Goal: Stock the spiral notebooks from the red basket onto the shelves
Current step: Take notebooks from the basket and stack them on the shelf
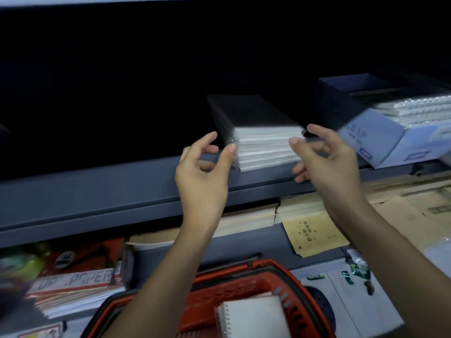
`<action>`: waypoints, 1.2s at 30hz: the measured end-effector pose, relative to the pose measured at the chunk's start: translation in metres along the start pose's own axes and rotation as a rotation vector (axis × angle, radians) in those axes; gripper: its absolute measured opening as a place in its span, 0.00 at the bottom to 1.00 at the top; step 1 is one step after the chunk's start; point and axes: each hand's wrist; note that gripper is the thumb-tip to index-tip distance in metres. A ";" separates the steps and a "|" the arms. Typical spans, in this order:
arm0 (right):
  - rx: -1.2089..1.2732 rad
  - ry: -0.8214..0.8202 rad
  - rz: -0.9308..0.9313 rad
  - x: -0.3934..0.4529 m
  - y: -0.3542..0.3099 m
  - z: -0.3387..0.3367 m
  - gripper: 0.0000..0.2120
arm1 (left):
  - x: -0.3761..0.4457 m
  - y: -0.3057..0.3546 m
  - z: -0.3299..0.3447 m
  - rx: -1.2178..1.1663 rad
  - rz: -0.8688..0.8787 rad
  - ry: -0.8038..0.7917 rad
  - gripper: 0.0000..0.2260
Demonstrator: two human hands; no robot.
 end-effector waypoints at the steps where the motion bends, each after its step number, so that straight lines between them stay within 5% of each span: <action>1: -0.011 -0.017 -0.001 -0.013 -0.002 0.002 0.23 | -0.008 -0.001 -0.006 0.003 -0.004 -0.005 0.14; 8: -0.096 -0.222 0.234 -0.107 0.032 0.009 0.15 | -0.103 -0.036 -0.053 -0.056 -0.150 -0.023 0.09; 14: -0.240 -0.452 0.693 -0.166 0.104 0.017 0.17 | -0.209 -0.112 -0.052 -0.011 -0.576 -0.225 0.08; 18: -0.452 -0.455 0.763 -0.181 0.145 0.017 0.18 | -0.254 -0.147 -0.036 0.348 -0.680 -0.441 0.12; 23: -0.535 -0.569 0.859 -0.199 0.183 0.023 0.16 | -0.276 -0.167 -0.042 0.608 -0.687 -0.452 0.08; 29: -0.604 -0.567 0.927 -0.212 0.191 0.030 0.17 | -0.278 -0.161 -0.042 0.431 -0.807 -0.443 0.09; 34: -0.450 -0.501 0.953 -0.212 0.170 0.024 0.05 | -0.286 -0.149 -0.046 0.107 -0.920 -0.231 0.09; 36: -0.339 -0.479 0.978 -0.219 0.161 0.023 0.09 | -0.284 -0.141 -0.048 0.018 -0.961 -0.184 0.10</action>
Point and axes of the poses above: each hand's wrist, its own x-axis towards the middle knuckle, its own z-axis out of the palm, y = z × x, and after that the axes turned 11 degrees about -y, right-handed
